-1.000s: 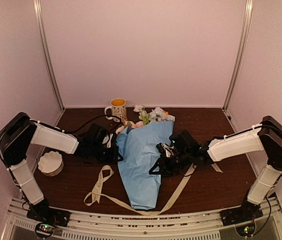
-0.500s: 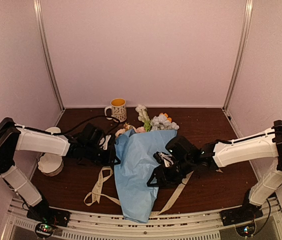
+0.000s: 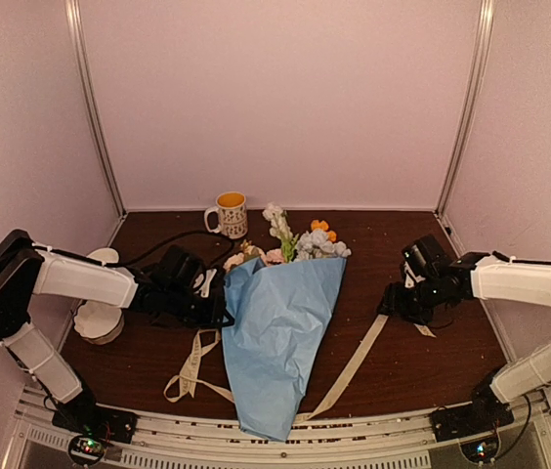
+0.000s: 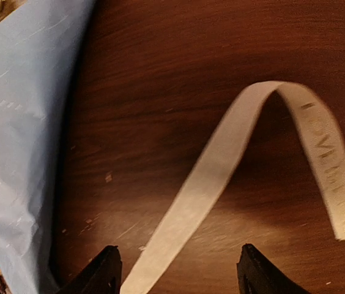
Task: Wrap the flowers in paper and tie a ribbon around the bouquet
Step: Pick up the right side of the ribbon from the center of the board, then place the right side of the ribbon on the folded bouquet.
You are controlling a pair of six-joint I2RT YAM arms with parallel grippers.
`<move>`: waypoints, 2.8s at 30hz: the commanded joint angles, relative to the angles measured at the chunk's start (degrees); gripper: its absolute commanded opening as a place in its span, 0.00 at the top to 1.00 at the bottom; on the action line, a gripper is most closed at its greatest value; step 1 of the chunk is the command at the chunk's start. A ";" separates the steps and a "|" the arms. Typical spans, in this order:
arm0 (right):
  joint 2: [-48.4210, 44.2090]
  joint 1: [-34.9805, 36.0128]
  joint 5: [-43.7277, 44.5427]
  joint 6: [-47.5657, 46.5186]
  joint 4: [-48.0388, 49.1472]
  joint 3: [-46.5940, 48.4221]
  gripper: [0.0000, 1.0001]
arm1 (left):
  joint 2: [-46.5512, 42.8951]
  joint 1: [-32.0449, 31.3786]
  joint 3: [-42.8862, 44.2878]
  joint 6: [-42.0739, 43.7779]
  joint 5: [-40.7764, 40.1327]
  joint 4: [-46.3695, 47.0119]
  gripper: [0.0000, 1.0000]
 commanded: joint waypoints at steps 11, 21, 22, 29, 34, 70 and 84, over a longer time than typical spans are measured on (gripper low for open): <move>23.96 -13.98 -6.57 -4.76 9.92 9.18 0.89 | 0.13 -0.37 0.93 1.50 0.79 0.79 1.00; 31.09 -17.38 -4.10 0.84 12.56 32.78 1.00 | 1.09 -0.32 4.53 2.48 0.18 -1.01 1.00; 31.01 -17.42 -2.60 1.16 12.59 34.63 1.00 | 1.22 -0.30 4.74 2.56 0.14 -1.09 1.00; 24.85 -18.54 7.35 1.17 11.07 42.69 1.00 | 2.29 -0.29 6.05 3.08 0.52 -1.54 1.00; 19.44 -17.41 10.10 -5.80 5.64 49.01 1.00 | 3.22 -0.29 6.45 3.49 0.87 -1.46 1.00; 33.48 23.79 -7.14 -8.84 21.18 25.99 1.00 | -12.70 -0.30 5.84 7.42 -9.33 -15.24 0.41; 34.09 23.76 -8.33 -8.26 21.85 25.88 1.00 | -13.22 3.74 -3.43 8.52 -20.02 -21.72 0.55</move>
